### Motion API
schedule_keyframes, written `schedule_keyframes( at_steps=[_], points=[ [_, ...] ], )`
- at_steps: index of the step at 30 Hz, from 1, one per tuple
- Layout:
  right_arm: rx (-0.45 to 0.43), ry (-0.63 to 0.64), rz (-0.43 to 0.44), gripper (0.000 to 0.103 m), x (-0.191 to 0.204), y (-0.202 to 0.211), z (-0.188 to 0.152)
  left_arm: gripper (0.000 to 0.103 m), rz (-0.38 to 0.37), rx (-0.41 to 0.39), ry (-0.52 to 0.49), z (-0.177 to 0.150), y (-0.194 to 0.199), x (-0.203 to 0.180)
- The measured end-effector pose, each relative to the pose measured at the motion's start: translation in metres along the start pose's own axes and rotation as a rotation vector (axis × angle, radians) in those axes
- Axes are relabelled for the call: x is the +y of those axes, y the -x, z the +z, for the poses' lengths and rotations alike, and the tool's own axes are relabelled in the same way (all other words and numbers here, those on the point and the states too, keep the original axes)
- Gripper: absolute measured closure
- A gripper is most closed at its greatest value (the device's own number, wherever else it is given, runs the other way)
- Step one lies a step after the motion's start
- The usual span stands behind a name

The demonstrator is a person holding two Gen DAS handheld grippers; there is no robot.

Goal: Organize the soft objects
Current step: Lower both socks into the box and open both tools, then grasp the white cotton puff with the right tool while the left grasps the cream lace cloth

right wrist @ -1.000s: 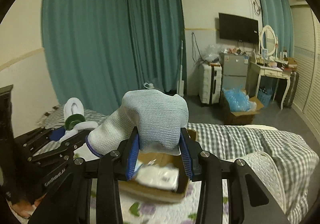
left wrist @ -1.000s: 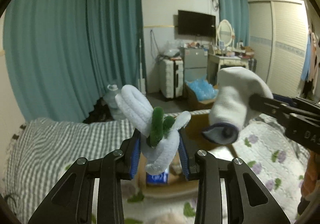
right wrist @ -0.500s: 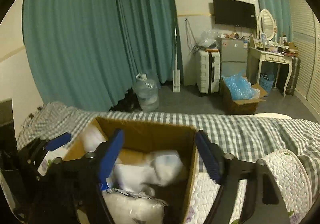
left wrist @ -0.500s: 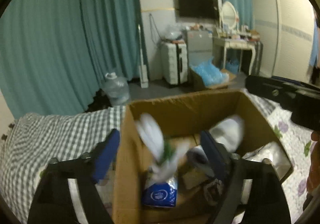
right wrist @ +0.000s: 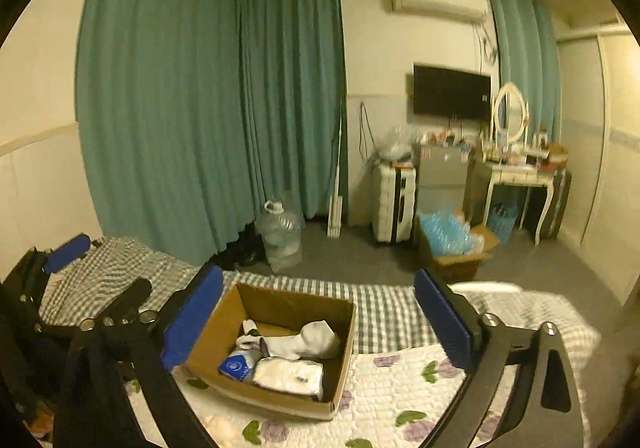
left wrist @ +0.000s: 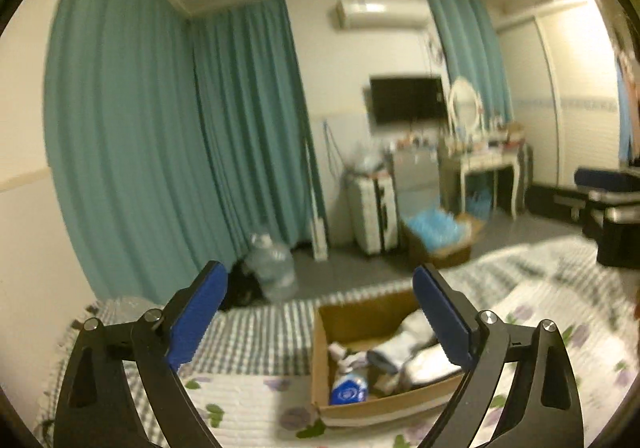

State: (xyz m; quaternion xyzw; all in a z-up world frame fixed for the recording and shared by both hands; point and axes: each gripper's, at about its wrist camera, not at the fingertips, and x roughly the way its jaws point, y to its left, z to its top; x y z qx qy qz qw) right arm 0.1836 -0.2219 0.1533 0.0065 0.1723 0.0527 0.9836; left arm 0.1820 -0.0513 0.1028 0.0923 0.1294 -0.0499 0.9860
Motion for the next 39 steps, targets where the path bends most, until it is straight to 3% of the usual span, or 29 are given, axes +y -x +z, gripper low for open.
schedule_keyframes(
  at_steps=[2,8,16,19,28,32,39],
  points=[
    [-0.005,0.019,-0.008,0.001,0.010,0.030,0.011,0.007,-0.008,-0.049,0.031,0.016,0.035,0.010],
    [-0.041,0.079,-0.033,0.001,0.036,0.107,0.022,0.007,-0.052,-0.081,0.092,0.038,0.097,0.029],
    [-0.022,0.108,-0.041,0.001,0.057,0.134,-0.006,0.006,-0.040,-0.055,0.123,0.018,0.130,0.042],
    [0.019,0.115,-0.040,0.001,0.064,0.120,-0.027,0.007,-0.066,0.001,0.146,-0.002,0.124,0.043],
    [0.164,0.098,-0.013,0.001,0.067,0.032,-0.106,0.007,-0.022,0.143,0.181,-0.069,0.073,0.038],
    [0.217,0.122,-0.040,0.001,0.063,-0.007,-0.145,0.007,-0.018,0.203,0.188,-0.103,0.050,0.032],
    [0.331,0.040,-0.062,0.001,0.036,-0.072,-0.215,0.007,-0.040,0.321,0.190,-0.161,0.005,0.017]
  ],
)
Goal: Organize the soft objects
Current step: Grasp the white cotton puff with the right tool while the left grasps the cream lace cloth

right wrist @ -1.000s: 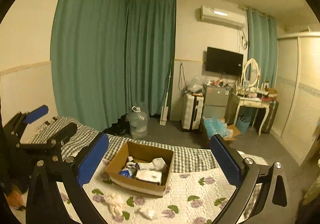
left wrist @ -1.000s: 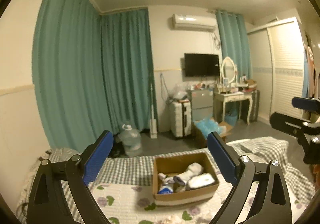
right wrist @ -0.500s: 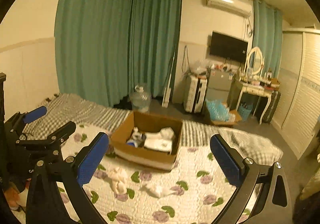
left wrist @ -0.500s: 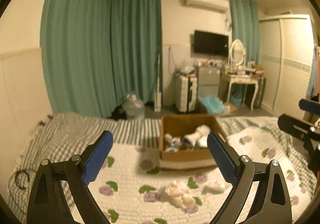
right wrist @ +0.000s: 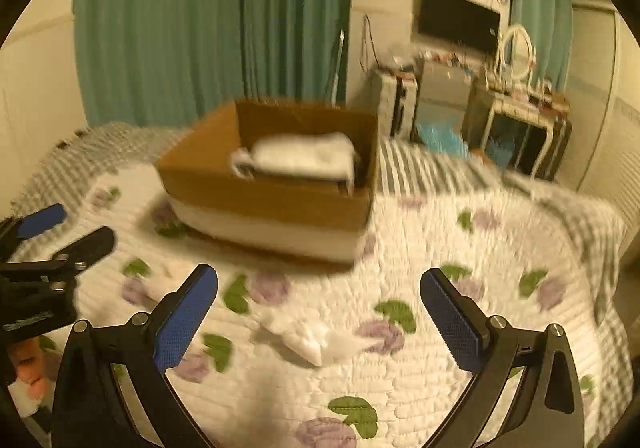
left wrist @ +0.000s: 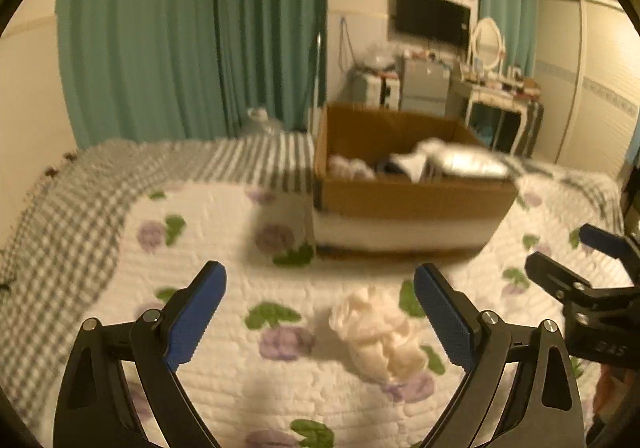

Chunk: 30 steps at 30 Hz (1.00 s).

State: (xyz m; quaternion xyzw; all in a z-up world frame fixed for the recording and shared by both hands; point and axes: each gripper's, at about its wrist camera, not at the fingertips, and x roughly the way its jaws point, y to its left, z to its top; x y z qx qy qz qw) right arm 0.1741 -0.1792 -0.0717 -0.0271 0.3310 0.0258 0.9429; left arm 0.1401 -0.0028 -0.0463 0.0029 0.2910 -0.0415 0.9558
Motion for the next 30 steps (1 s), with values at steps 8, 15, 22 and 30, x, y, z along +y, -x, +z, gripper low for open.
schedule_keyframes(
  at_steps=[8,15,22,30],
  points=[
    [0.186,-0.016,0.010,0.003,-0.005,-0.061,-0.040,0.007,0.022,0.101,-0.051,-0.044,-0.046,-0.012],
    [0.272,-0.049,0.095,0.043,-0.004,-0.088,-0.050,0.007,-0.043,0.161,-0.093,-0.063,-0.060,-0.031],
    [0.265,-0.042,0.103,0.064,-0.003,-0.087,-0.051,0.008,-0.106,0.163,-0.087,-0.060,-0.075,-0.034],
    [0.229,-0.031,0.101,0.065,-0.004,-0.074,-0.046,0.062,-0.166,0.225,-0.090,-0.067,-0.101,-0.041]
  ],
)
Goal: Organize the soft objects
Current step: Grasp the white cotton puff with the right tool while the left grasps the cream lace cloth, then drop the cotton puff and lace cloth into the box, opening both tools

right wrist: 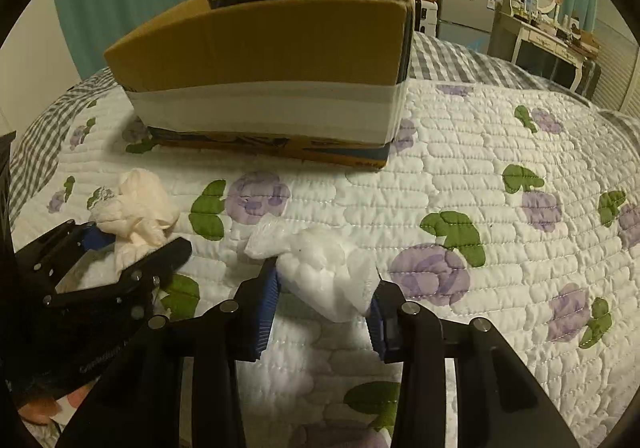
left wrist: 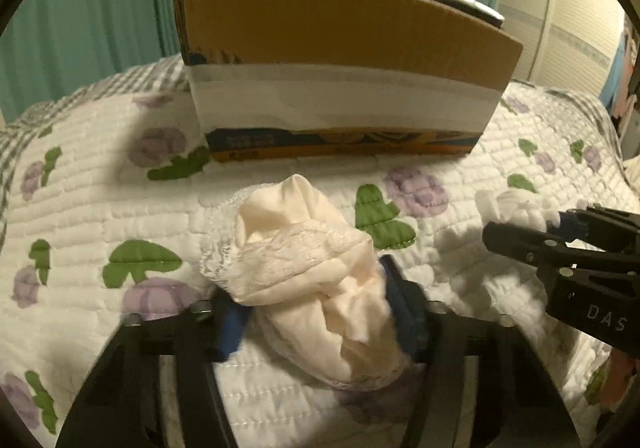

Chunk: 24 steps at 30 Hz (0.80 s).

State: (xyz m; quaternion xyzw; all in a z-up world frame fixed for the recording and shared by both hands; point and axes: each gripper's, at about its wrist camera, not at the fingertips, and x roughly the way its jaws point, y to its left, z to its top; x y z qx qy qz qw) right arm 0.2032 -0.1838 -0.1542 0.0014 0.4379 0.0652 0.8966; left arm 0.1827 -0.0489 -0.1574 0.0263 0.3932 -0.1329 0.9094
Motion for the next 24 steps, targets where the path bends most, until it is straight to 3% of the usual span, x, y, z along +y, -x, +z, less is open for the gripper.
schedule_keyframes(
  at_steps=[3,10,24],
  points=[
    [-0.014,0.015,-0.001,0.065,0.004,0.008,-0.002,0.070,-0.007,-0.008,-0.012,0.000,0.006,0.001],
    [-0.087,0.014,0.036,0.065,0.005,0.052,-0.004,0.071,0.023,-0.050,-0.070,-0.003,0.037,-0.005],
    [-0.289,0.104,0.051,0.065,0.032,0.191,0.029,0.071,0.029,-0.229,-0.108,0.038,0.161,-0.026]
  ],
)
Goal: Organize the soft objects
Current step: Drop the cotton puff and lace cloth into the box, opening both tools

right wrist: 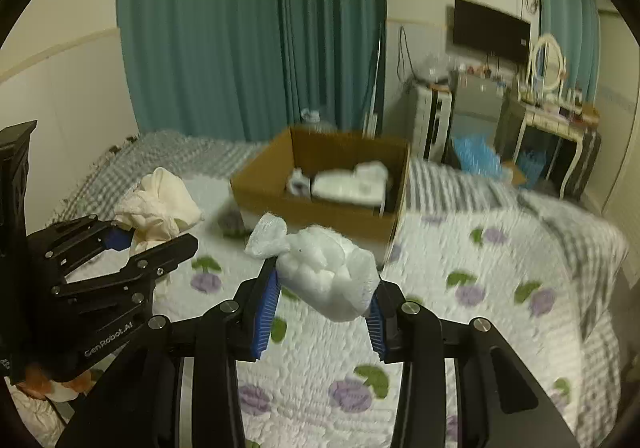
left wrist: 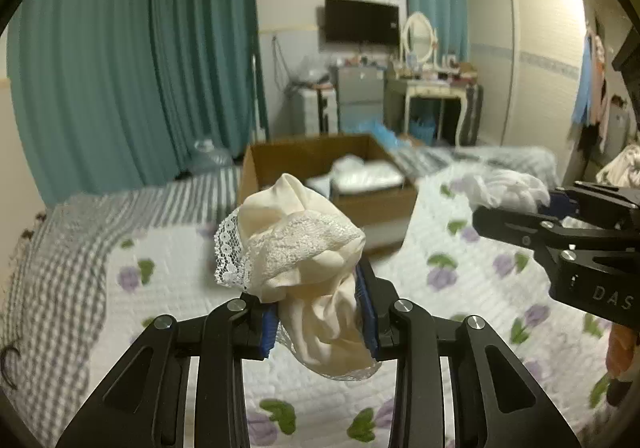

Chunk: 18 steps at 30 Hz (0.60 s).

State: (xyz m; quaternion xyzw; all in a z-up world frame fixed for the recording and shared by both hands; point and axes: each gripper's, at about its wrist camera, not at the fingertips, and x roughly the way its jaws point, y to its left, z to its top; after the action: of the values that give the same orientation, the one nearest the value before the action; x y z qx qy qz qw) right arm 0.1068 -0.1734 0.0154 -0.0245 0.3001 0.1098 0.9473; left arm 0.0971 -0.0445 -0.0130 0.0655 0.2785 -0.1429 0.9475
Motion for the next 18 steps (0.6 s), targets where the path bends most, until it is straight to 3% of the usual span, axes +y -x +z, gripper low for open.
schedule_keyframes(
  at_steps=[9,13,18],
  points=[
    [-0.093,0.021,0.034,0.065,-0.009,0.014,0.086,0.071,-0.002,-0.116,-0.001,0.059,0.030,0.010],
    [-0.114,0.023,0.026,0.065,-0.016,-0.011,0.125,0.071,0.005,-0.126,-0.005,0.090,0.012,0.020],
    [-0.089,0.008,0.033,0.065,-0.034,-0.070,0.157,0.071,-0.008,-0.123,0.020,0.124,-0.032,0.036]
  ],
)
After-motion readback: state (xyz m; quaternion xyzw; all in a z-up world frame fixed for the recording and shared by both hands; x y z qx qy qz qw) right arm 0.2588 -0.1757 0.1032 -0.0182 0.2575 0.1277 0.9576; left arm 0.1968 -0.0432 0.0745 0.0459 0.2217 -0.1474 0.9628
